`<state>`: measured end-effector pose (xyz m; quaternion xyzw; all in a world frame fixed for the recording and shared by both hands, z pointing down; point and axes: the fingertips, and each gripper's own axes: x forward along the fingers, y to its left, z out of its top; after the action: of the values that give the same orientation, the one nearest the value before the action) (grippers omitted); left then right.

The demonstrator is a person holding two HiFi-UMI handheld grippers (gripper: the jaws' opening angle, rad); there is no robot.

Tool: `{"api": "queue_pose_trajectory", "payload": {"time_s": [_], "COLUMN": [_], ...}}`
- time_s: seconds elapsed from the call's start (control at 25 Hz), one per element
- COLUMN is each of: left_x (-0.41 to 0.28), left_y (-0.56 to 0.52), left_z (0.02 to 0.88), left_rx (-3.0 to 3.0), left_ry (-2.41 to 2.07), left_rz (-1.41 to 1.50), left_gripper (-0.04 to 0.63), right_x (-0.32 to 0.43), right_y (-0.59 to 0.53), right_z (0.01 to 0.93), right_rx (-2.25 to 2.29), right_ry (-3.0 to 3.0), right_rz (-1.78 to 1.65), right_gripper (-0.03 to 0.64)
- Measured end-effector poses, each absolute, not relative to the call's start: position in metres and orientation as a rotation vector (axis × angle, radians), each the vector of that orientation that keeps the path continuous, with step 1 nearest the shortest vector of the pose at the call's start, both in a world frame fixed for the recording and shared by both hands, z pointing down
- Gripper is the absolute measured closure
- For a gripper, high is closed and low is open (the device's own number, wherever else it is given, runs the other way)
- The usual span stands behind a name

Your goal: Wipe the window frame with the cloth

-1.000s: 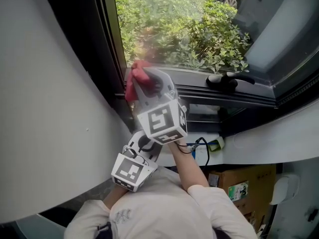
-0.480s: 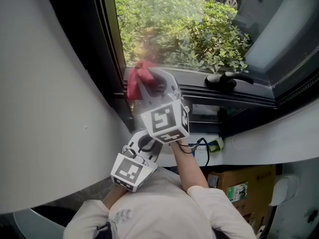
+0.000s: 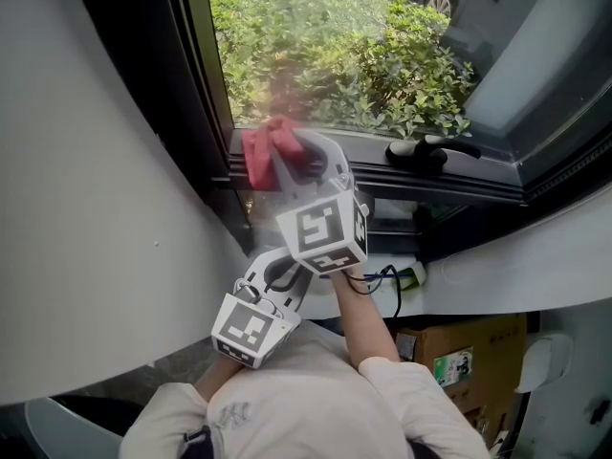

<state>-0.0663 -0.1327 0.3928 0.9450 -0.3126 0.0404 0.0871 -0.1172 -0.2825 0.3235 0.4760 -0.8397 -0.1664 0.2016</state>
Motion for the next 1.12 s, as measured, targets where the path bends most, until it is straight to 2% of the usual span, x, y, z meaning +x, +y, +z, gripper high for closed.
{"api": "queue_pose_trajectory", "payload": {"time_s": [1.12], "left_x": [-0.050], "left_y": [-0.124], "left_z": [0.390], "left_rx": [2.822], "left_ry": [-0.892], "left_rz": [0.103], "left_gripper": [0.586], "right_x": [-0.064], "right_y": [-0.278], "right_z": [0.321], "right_rx": [1.461], "right_ry": [-2.316], "right_rz": [-0.413], "right_gripper": [0.515]}}
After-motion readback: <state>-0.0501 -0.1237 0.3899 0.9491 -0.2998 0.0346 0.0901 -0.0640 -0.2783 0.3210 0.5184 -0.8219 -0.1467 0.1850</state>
